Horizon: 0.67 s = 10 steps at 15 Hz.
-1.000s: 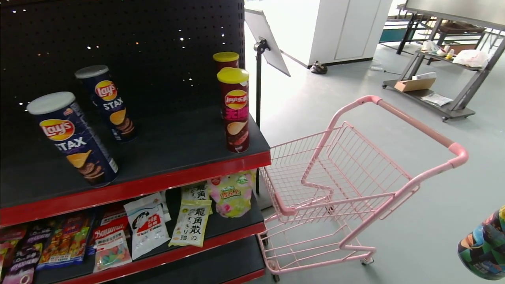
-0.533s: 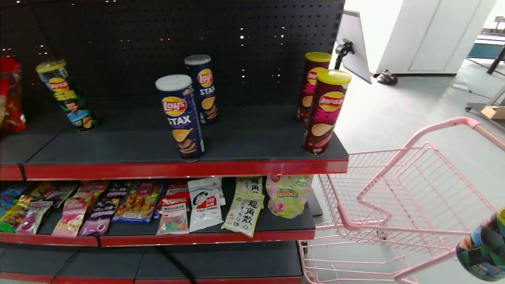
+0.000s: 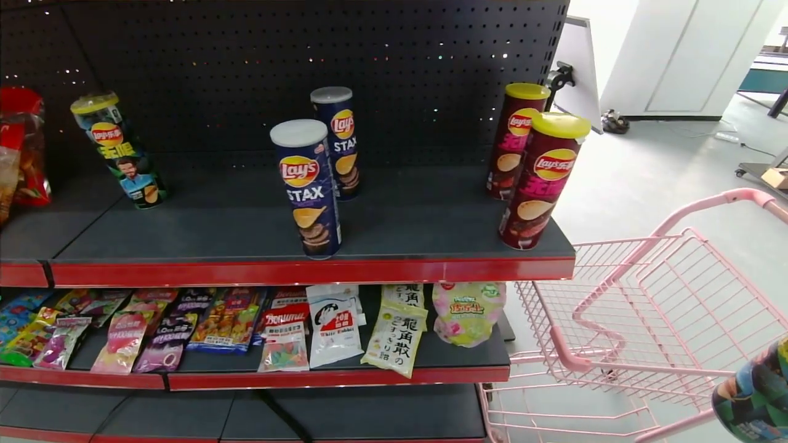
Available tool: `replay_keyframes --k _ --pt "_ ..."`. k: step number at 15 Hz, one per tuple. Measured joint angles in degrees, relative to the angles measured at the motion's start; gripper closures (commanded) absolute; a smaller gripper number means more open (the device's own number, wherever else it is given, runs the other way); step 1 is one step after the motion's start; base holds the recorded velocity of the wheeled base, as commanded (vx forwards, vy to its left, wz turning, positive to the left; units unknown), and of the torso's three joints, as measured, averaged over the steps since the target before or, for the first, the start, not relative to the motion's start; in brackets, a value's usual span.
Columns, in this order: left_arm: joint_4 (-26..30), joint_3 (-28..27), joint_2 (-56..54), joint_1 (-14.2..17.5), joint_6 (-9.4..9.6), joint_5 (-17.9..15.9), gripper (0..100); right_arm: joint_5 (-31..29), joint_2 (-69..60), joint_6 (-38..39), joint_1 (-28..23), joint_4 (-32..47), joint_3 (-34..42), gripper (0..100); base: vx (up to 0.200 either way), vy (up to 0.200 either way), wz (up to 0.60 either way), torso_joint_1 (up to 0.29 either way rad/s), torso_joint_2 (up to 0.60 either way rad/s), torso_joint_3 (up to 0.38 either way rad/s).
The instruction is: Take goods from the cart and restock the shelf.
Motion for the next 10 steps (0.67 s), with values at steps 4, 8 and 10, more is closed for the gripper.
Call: replay_keyframes --k 4,8,10 --pt "0.0 0.0 0.0 0.1 0.00 0.0 0 0.2 -1.8 0.0 0.1 0.2 0.9 100 0.000 0.200 0.00 0.001 0.00 0.004" --pt "0.1 0.1 -0.3 0.1 0.00 0.0 0 0.2 -3.8 0.0 0.2 0.2 1.7 100 0.000 0.200 0.00 0.005 0.00 0.002" --pt "0.1 0.3 -0.6 0.1 0.00 0.0 0 0.3 -4.2 0.0 0.3 0.0 1.7 100 0.000 0.200 0.00 -0.002 0.00 0.005"
